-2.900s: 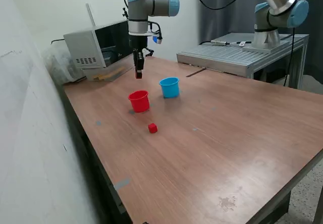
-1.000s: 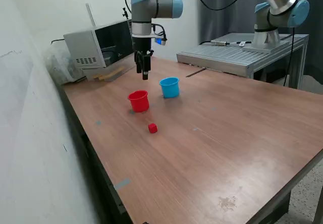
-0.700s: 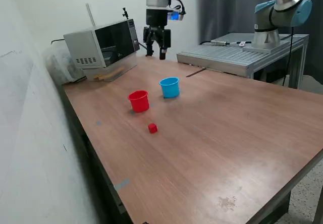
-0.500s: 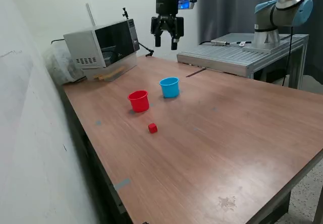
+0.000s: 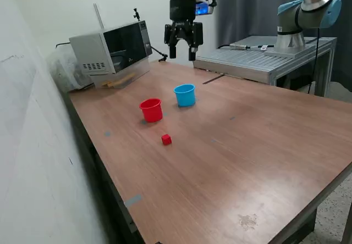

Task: Place red objects in the red bin, and blue objects in the blue bin.

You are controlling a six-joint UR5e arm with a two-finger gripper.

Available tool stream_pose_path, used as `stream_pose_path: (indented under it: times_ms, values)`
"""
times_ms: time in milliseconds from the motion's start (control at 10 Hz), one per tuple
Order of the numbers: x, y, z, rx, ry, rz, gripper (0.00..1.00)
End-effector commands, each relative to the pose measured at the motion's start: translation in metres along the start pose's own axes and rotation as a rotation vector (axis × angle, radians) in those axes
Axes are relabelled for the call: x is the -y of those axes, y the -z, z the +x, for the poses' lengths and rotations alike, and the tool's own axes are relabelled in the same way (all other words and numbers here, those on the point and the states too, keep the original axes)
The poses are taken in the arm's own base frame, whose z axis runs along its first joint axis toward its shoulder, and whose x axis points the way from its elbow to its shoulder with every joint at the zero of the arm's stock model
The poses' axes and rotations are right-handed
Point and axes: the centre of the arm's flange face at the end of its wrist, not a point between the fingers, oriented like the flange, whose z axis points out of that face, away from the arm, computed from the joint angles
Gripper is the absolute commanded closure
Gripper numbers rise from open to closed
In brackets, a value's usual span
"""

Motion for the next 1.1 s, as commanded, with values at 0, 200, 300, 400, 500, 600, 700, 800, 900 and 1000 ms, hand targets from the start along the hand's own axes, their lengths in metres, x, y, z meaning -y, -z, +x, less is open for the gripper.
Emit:
stream_pose_path:
  times_ms: [0, 200, 300, 400, 500, 600, 700, 800, 900, 1000]
  values:
    - [-0.013, -0.07, -0.002, -0.003, -0.068, 0.032, 0.0]
    - [-0.017, -0.122, -0.005, 0.002, -0.085, 0.054, 0.0]
    - [-0.025, -0.142, -0.007, 0.003, -0.113, 0.054, 0.0]
    - [-0.03, -0.153, -0.007, 0.004, -0.116, 0.041, 0.0]
    - [-0.033, -0.163, -0.009, 0.005, -0.117, 0.028, 0.0]
    - [-0.036, -0.172, -0.01, 0.005, -0.118, 0.025, 0.0]
    - [-0.038, -0.18, -0.011, 0.006, -0.12, 0.017, 0.0]
    - [-0.04, -0.184, -0.012, 0.005, -0.119, -0.005, 0.0]
    - [-0.04, -0.193, -0.012, 0.005, -0.121, -0.004, 0.0]
    - [-0.038, -0.206, -0.013, 0.005, -0.121, 0.005, 0.0]
